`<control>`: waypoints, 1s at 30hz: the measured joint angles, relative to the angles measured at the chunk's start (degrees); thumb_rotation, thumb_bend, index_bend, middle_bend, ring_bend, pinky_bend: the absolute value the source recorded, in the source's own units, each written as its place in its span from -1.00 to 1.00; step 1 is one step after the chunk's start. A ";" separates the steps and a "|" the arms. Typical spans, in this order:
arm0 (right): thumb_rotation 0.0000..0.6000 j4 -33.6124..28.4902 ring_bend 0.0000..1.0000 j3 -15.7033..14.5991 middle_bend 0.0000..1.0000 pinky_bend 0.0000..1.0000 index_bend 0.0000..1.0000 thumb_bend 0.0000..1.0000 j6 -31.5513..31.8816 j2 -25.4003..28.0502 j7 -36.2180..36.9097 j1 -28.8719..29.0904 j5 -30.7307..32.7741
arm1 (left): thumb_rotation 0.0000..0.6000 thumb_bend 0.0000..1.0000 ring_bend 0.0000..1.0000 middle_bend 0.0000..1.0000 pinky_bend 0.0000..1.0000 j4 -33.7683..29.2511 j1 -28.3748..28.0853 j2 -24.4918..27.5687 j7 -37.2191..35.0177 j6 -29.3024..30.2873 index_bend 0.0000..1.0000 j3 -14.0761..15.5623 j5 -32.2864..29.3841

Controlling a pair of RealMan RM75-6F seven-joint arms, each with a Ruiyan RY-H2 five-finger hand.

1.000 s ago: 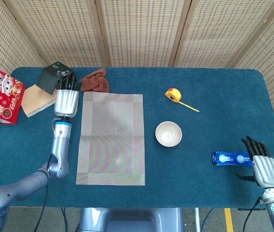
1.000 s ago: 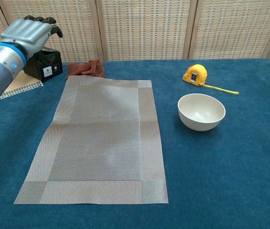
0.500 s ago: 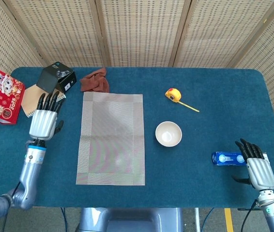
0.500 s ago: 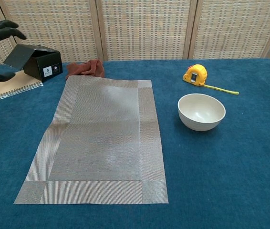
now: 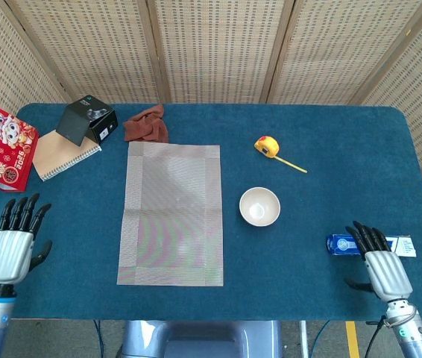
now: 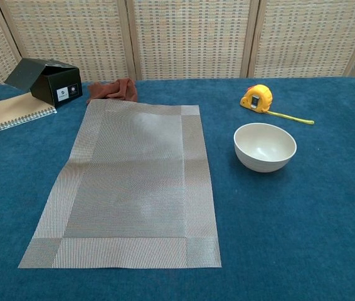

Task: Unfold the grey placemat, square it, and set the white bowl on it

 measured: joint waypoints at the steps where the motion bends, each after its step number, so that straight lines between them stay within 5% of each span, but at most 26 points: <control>1: 1.00 -0.05 -1.00 -0.20 -1.00 -1.00 -0.80 -0.82 0.28 -0.05 -0.17 -0.04 -0.54 | 1.00 -0.36 -1.00 -1.00 -1.00 -0.07 0.95 0.27 -0.24 0.68 -0.74 0.49 0.69; 7: 1.00 -0.31 -1.00 -1.30 -1.00 -1.00 -0.78 -0.82 1.04 -0.74 -2.17 -0.20 -2.66 | 1.00 -0.36 -1.00 -1.00 -1.00 0.41 4.49 0.50 -2.89 3.66 -0.74 1.16 2.80; 15: 1.00 0.32 -1.00 -2.11 -1.00 -1.00 -0.49 -0.82 1.45 -2.85 -2.99 0.15 -5.06 | 1.00 -0.36 -1.00 -1.00 -1.00 1.99 6.25 0.42 -5.47 4.36 -0.74 0.17 3.39; 22: 1.00 1.66 -1.00 0.53 -1.00 -1.00 -0.29 -0.75 -1.89 -6.89 -6.16 3.27 -3.46 | 1.00 -0.35 -1.00 -1.00 -1.00 2.70 6.74 0.29 -6.44 3.05 -0.73 -1.23 3.53; 30: 1.00 2.61 -1.00 4.91 -1.00 -1.00 -0.28 -0.67 -7.66 -12.51 -12.19 8.66 0.99 | 1.00 -0.36 -1.00 -1.00 -1.00 3.31 7.01 0.10 -7.02 1.01 -0.72 -1.97 3.53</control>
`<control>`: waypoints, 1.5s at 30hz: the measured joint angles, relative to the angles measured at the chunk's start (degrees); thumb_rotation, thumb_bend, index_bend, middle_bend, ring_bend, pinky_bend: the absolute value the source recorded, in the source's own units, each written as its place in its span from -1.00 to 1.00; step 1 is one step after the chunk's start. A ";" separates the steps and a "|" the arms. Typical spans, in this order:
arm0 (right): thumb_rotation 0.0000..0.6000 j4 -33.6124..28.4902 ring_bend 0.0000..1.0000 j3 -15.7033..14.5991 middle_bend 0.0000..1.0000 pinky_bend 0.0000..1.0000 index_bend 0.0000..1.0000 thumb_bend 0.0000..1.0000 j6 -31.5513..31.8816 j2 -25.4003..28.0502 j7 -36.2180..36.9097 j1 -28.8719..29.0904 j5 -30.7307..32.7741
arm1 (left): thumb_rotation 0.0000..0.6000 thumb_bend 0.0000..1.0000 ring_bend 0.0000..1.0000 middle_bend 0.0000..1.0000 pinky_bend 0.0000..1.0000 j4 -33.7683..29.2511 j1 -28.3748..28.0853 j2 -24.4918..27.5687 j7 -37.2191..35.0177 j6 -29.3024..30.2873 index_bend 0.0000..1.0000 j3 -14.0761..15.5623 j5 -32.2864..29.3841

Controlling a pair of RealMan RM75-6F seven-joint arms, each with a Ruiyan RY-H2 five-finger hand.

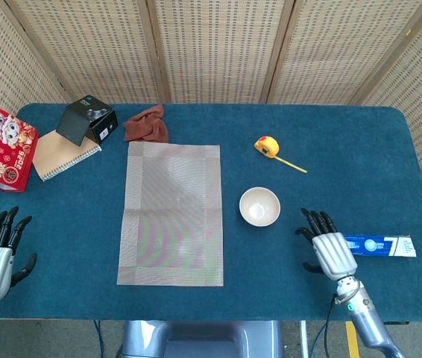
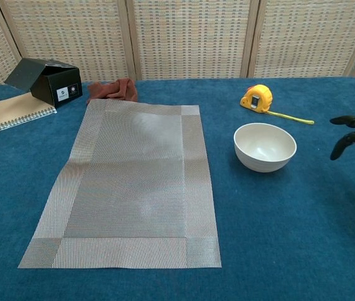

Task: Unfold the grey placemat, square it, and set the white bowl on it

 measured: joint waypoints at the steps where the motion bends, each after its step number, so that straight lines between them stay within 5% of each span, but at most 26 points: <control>1: 1.00 0.32 -1.00 0.55 -1.00 -1.00 -0.29 -0.66 -0.77 -0.97 -1.02 0.79 0.74 | 1.00 -0.36 -1.00 -1.00 -1.00 0.07 0.03 0.01 -0.10 -0.19 -0.72 -0.15 -0.01; 27: 1.00 9.94 -1.00 6.35 -1.00 -1.00 -0.13 -0.51 -4.62 -14.38 -6.72 9.97 7.38 | 1.00 -0.36 -1.00 -1.00 -1.00 1.92 0.34 -0.39 -3.10 -4.64 -0.68 -3.72 -2.69; 45: 1.00 19.29 -1.00 5.91 -0.98 -1.00 0.26 0.27 -5.52 -20.86 -2.75 13.07 8.06 | 1.00 -0.36 -1.00 -1.00 -1.00 2.20 0.64 -0.47 -4.44 -5.49 -0.62 -4.49 -2.47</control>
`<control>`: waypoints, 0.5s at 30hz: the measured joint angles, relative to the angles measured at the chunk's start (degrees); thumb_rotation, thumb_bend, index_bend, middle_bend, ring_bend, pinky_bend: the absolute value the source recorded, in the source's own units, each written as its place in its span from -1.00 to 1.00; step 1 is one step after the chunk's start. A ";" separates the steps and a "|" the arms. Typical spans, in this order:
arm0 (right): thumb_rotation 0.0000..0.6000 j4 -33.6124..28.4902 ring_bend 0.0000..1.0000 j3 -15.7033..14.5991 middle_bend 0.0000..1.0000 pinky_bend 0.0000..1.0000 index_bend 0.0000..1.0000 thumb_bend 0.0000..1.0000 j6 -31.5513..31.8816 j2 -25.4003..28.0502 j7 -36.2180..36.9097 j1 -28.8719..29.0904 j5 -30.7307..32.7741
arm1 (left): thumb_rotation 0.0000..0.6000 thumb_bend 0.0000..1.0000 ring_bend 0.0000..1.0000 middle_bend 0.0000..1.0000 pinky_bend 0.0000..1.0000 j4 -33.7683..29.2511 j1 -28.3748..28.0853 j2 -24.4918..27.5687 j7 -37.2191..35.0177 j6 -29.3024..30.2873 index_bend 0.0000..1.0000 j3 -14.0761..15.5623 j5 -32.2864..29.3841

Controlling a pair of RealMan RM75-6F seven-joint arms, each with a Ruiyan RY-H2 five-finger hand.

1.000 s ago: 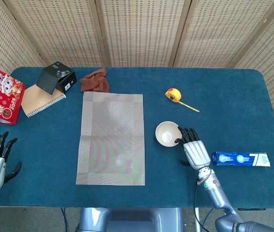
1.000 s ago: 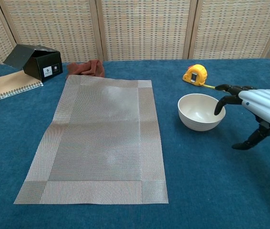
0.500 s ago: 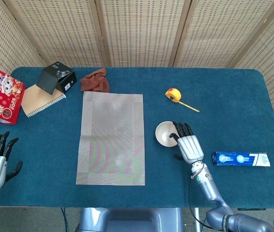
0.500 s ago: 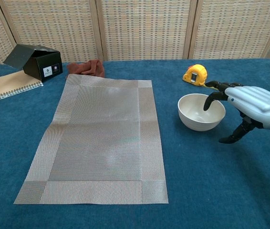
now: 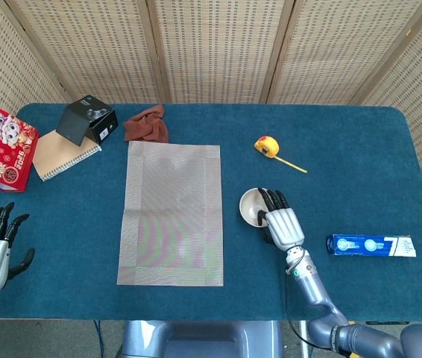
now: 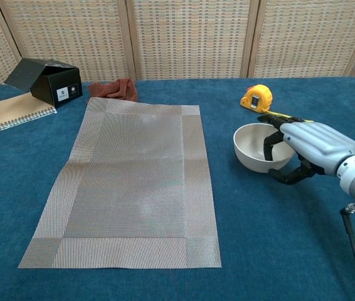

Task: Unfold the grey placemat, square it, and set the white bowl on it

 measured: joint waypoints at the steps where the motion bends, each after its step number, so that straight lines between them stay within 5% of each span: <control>1: 1.00 0.09 -1.00 0.03 -0.99 -1.00 0.27 0.31 0.14 -0.14 0.02 0.04 0.03 | 1.00 -0.36 -1.00 -1.00 -1.00 0.03 0.01 -0.01 -0.06 -0.05 -0.62 -0.01 0.01; 15: 1.00 -2.65 -1.00 -0.22 -1.00 -1.00 0.29 0.35 2.20 1.49 -1.60 -0.50 0.50 | 1.00 -0.36 -1.00 -1.00 -1.00 0.14 0.15 -0.33 0.27 -0.52 -0.62 -0.22 0.38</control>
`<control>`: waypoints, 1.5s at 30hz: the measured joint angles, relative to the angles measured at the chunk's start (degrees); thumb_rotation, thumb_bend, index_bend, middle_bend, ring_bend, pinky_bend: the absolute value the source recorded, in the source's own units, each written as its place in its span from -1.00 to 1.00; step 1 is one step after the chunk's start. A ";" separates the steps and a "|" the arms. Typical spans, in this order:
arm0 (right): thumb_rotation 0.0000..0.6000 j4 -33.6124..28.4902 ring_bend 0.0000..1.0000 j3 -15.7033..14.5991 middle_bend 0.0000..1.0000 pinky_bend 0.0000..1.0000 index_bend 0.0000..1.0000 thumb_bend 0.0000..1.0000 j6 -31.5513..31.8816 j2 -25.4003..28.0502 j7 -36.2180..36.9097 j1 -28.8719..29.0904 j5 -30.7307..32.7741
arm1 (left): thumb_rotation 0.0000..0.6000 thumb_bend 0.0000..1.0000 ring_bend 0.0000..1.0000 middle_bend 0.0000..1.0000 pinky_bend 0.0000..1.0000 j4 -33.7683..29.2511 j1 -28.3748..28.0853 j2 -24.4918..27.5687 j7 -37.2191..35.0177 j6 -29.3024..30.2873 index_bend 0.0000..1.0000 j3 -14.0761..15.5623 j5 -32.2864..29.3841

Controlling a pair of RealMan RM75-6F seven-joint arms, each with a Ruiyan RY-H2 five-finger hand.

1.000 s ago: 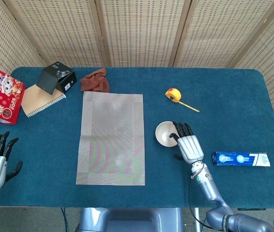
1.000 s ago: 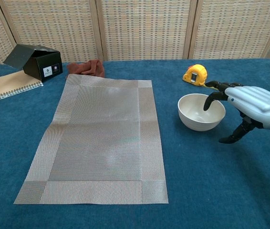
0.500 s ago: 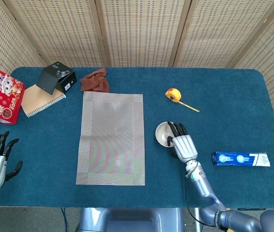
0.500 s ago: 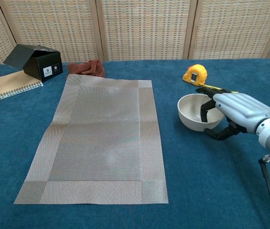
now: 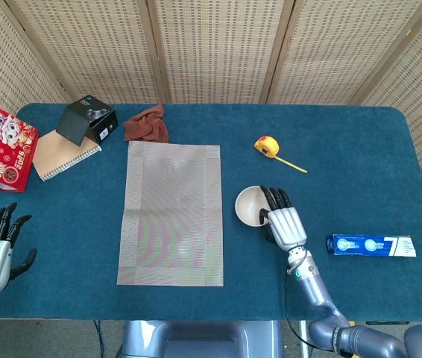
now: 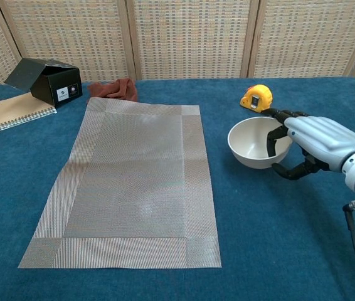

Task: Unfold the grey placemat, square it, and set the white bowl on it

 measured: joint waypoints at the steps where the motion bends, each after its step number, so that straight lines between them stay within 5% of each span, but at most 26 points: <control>1: 1.00 -0.26 -1.00 -0.03 -1.00 -1.00 0.29 0.35 0.25 0.30 -0.19 -0.10 0.00 | 1.00 -0.36 -1.00 -1.00 -1.00 0.05 0.01 -0.04 0.00 -0.02 -0.62 -0.04 -0.01; 12: 1.00 -0.45 -1.00 1.28 -1.00 -1.00 0.30 0.33 1.89 5.17 -0.41 -1.54 1.98 | 1.00 -0.36 -1.00 -1.00 -1.00 0.49 0.06 -0.33 0.05 -0.50 -0.61 -0.29 -0.18; 24: 1.00 2.92 -1.00 6.33 -1.00 -1.00 0.30 0.29 0.45 13.77 3.21 -2.99 9.12 | 1.00 -0.36 -1.00 -1.00 -1.00 -0.17 0.09 -0.49 0.59 -0.79 -0.61 -0.18 0.23; 45: 1.00 3.85 -1.00 5.61 -1.00 -1.00 0.25 0.02 -6.99 15.60 -4.34 -2.68 19.26 | 1.00 -0.36 -1.00 -1.00 -1.00 -1.10 0.52 -0.31 1.45 -0.53 -0.61 0.06 0.99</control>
